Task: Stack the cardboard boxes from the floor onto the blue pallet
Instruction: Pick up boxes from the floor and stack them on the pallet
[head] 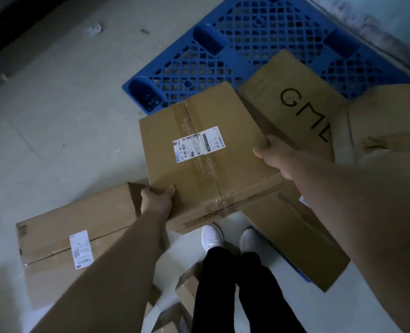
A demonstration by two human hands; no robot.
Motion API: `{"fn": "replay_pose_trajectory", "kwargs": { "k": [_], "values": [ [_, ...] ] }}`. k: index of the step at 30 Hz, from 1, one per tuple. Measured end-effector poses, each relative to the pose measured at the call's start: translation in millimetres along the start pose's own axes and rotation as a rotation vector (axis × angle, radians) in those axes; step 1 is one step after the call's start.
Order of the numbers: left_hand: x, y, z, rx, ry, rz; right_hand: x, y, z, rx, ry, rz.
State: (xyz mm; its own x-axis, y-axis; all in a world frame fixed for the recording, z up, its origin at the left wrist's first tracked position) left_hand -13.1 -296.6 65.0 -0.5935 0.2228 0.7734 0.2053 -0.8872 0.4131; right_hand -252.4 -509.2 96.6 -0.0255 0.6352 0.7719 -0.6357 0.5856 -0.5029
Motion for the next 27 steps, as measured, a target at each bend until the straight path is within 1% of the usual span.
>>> {"fn": "replay_pose_trajectory", "kwargs": {
  "k": [5, 7, 9, 11, 13, 15, 16, 17, 19, 23, 25, 27],
  "values": [
    [-40.3, 2.3, -47.6, -0.046, 0.091, -0.029, -75.7, -7.4, -3.6, 0.009, -0.006, 0.040],
    [-49.7, -2.5, -76.4, -0.024, 0.090, -0.040, -103.0, -4.8, -0.2, 0.039, 0.019, 0.056],
    [-57.3, -14.0, -109.4, -0.003, 0.059, 0.001, -129.9, 3.9, 2.0, 0.095, 0.041, 0.053],
    [-61.3, -28.2, -142.5, -0.019, -0.017, 0.047, -148.4, 17.3, 1.5, 0.188, 0.062, 0.069],
    [-67.9, -42.7, -174.3, -0.037, -0.141, 0.070, -160.7, 36.3, -2.4, 0.300, 0.078, 0.105],
    [-71.7, -48.8, -197.1, -0.078, -0.259, 0.092, -158.9, 58.3, -14.0, 0.385, 0.046, 0.110],
    [-73.9, -48.7, -202.0, -0.086, -0.282, 0.114, -154.6, 71.4, -21.3, 0.382, 0.023, 0.094],
    [-76.8, -46.8, -203.2, -0.067, -0.276, 0.142, -148.8, 84.7, -28.0, 0.364, 0.018, 0.090],
    [-86.0, -41.2, -199.6, -0.071, -0.234, 0.174, -135.2, 105.6, -33.1, 0.377, 0.066, 0.126],
    [-107.9, -14.5, -186.6, -0.109, -0.169, 0.109, -124.2, 138.9, -22.9, 0.505, 0.186, 0.219],
    [-118.0, -0.2, -185.3, -0.101, -0.143, 0.104, -126.0, 146.4, -23.0, 0.566, 0.161, 0.216],
    [-122.4, 7.3, -188.9, -0.079, -0.113, 0.123, -130.2, 152.8, -31.0, 0.562, 0.056, 0.163]
  ]
}}
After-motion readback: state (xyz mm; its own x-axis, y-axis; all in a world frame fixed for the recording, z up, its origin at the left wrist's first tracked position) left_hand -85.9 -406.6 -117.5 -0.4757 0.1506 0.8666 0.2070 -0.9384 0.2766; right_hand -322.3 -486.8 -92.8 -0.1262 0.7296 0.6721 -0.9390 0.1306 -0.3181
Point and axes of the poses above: each hand's wrist, its own x-axis away from the middle knuckle, its own z-axis out of the back of the hand, y = z × x, the point moved 5 cm from there along -x, towards the middle knuckle, and after that the axes turned 10 degrees about -x, right-handed, at the moved point
